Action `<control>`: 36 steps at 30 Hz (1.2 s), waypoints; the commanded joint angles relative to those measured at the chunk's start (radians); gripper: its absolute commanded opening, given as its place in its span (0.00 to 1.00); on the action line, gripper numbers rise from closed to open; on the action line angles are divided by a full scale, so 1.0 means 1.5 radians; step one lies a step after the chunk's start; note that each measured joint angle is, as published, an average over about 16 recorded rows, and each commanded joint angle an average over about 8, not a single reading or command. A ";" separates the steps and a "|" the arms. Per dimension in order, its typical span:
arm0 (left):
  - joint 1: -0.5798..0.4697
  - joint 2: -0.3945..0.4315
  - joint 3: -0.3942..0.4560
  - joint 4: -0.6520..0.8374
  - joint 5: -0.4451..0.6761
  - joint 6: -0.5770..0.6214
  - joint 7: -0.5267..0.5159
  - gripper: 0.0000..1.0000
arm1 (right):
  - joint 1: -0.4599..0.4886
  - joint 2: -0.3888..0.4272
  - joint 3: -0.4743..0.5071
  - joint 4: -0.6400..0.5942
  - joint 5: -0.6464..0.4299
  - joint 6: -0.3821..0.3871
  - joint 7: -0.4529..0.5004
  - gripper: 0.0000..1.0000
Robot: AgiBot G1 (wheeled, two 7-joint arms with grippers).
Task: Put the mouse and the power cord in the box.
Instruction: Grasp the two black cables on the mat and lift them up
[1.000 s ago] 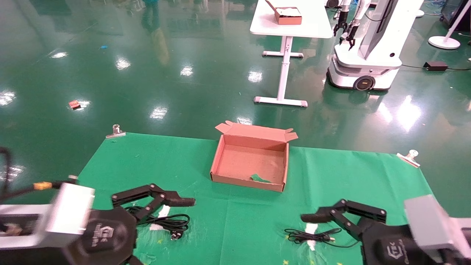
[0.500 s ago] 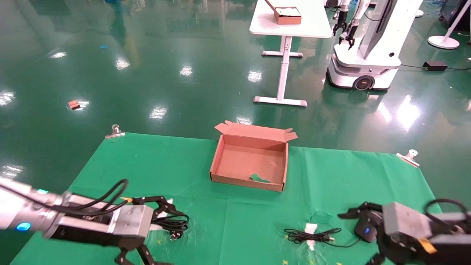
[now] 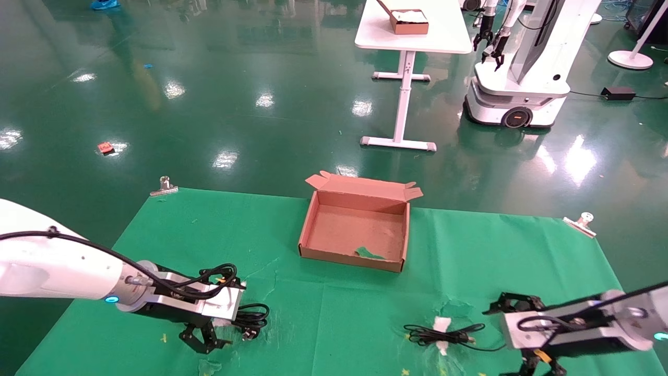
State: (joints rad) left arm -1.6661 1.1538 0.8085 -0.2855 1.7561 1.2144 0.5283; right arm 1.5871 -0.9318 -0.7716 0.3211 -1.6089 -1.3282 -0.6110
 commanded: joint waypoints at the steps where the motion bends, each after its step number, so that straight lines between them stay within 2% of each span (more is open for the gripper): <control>1: -0.006 0.016 0.003 0.035 0.008 -0.030 0.018 1.00 | 0.010 -0.021 -0.006 -0.039 -0.013 0.022 -0.026 1.00; 8: -0.024 0.032 0.007 0.102 0.018 -0.066 0.064 1.00 | 0.024 -0.059 0.001 -0.116 -0.004 0.050 -0.093 1.00; 16: -0.031 0.039 0.005 0.143 0.016 -0.072 0.096 1.00 | 0.023 -0.085 0.010 -0.168 0.009 0.062 -0.132 1.00; 17: -0.032 0.040 0.005 0.146 0.016 -0.072 0.099 0.96 | 0.022 -0.087 0.010 -0.173 0.010 0.064 -0.134 0.91; 18: -0.032 0.040 0.005 0.149 0.016 -0.073 0.102 0.86 | 0.022 -0.088 0.011 -0.176 0.011 0.066 -0.136 0.79; 24: -0.036 0.042 0.006 0.160 0.017 -0.075 0.117 0.11 | 0.023 -0.095 0.012 -0.194 0.012 0.072 -0.144 0.04; 25: -0.037 0.042 0.006 0.161 0.017 -0.076 0.118 0.02 | 0.023 -0.096 0.012 -0.195 0.012 0.073 -0.145 0.00; 26: -0.037 0.043 0.006 0.162 0.017 -0.076 0.119 0.00 | 0.023 -0.096 0.012 -0.196 0.011 0.074 -0.145 0.00; 36: -0.037 0.042 0.006 0.159 0.017 -0.075 0.116 0.00 | 0.022 -0.094 0.012 -0.192 0.012 0.072 -0.144 0.00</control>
State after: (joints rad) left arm -1.7210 1.2162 0.8169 -0.0465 1.7810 1.1023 0.7028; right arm 1.6208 -1.0736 -0.7531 0.0324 -1.5910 -1.2194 -0.8274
